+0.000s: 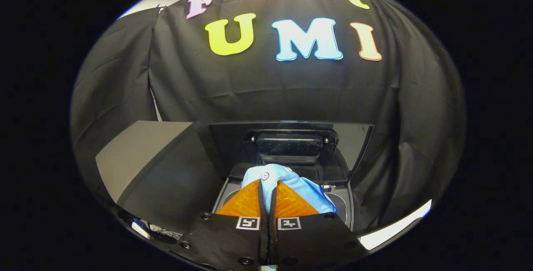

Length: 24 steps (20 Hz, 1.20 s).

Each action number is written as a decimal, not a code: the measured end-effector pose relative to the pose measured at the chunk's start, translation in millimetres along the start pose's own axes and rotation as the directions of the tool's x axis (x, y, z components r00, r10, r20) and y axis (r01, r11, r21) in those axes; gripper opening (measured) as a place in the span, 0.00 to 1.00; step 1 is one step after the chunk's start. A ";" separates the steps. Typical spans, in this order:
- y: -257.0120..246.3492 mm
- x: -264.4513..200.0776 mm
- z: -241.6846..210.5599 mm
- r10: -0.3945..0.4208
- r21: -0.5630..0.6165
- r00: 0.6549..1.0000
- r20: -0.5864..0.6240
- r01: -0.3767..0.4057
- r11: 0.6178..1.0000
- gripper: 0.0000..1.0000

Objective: Put the clothes into the washing machine and then close the washing machine lid.

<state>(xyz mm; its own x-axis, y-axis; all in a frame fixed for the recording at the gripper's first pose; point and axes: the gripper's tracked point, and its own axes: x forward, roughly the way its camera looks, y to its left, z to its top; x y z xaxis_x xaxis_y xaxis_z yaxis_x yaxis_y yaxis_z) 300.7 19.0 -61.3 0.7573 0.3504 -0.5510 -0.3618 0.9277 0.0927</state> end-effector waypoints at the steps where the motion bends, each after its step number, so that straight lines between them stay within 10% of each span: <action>1: -0.7 5.0 -7.5 -0.001 -0.002 1.000 -0.013 0.001 1.000 0.01; 16: -13.1 60.3 -106.4 -0.057 0.028 0.970 -0.235 0.066 0.997 0.08; 22: -14.6 59.1 -101.7 -0.109 -0.029 0.969 -0.223 0.105 0.994 0.96; 24: -11.1 56.9 -98.6 -0.105 -0.017 0.971 -0.213 0.104 0.994 0.96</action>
<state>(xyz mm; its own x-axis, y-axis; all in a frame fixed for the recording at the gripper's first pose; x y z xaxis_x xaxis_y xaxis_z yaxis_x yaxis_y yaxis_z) 294.2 16.0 -175.5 0.6578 0.2153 -0.7217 -0.2902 0.9567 0.0210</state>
